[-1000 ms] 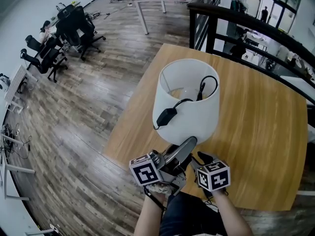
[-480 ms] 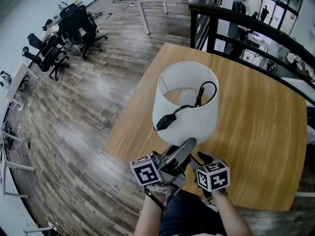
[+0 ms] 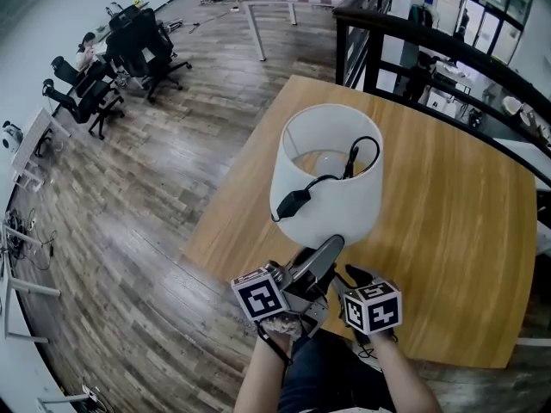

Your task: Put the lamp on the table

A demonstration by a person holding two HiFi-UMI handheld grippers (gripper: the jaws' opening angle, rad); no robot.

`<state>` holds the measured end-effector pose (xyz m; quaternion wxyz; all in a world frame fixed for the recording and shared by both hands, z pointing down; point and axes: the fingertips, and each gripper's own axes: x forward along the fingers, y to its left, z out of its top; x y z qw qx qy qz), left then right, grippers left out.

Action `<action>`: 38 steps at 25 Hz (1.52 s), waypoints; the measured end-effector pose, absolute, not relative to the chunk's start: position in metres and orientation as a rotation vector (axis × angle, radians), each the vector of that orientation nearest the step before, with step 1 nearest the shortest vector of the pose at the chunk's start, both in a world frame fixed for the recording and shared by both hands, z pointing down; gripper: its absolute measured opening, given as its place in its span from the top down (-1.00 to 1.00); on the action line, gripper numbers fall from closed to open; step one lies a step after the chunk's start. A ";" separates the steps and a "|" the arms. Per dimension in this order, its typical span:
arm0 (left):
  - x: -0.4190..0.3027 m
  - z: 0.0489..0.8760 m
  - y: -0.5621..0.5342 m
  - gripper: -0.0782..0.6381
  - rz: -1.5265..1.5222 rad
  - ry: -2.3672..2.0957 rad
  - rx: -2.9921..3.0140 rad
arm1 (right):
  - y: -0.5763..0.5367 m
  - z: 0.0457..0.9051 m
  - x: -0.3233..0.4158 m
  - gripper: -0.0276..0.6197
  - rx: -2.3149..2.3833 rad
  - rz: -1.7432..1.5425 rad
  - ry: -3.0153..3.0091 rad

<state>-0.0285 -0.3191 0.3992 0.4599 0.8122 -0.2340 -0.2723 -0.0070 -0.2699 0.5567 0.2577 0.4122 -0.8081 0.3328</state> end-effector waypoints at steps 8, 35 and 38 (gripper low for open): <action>-0.028 0.404 -0.316 0.35 -0.699 -0.594 1.940 | -0.269 0.551 -0.009 0.45 1.113 0.886 -2.206; -0.015 0.445 -0.220 0.54 -0.617 -0.673 1.865 | -0.232 0.526 0.017 0.87 1.217 0.869 -2.246; -0.018 0.445 -0.209 0.56 -0.612 -0.684 1.865 | -0.224 0.524 0.016 0.87 1.219 0.864 -2.247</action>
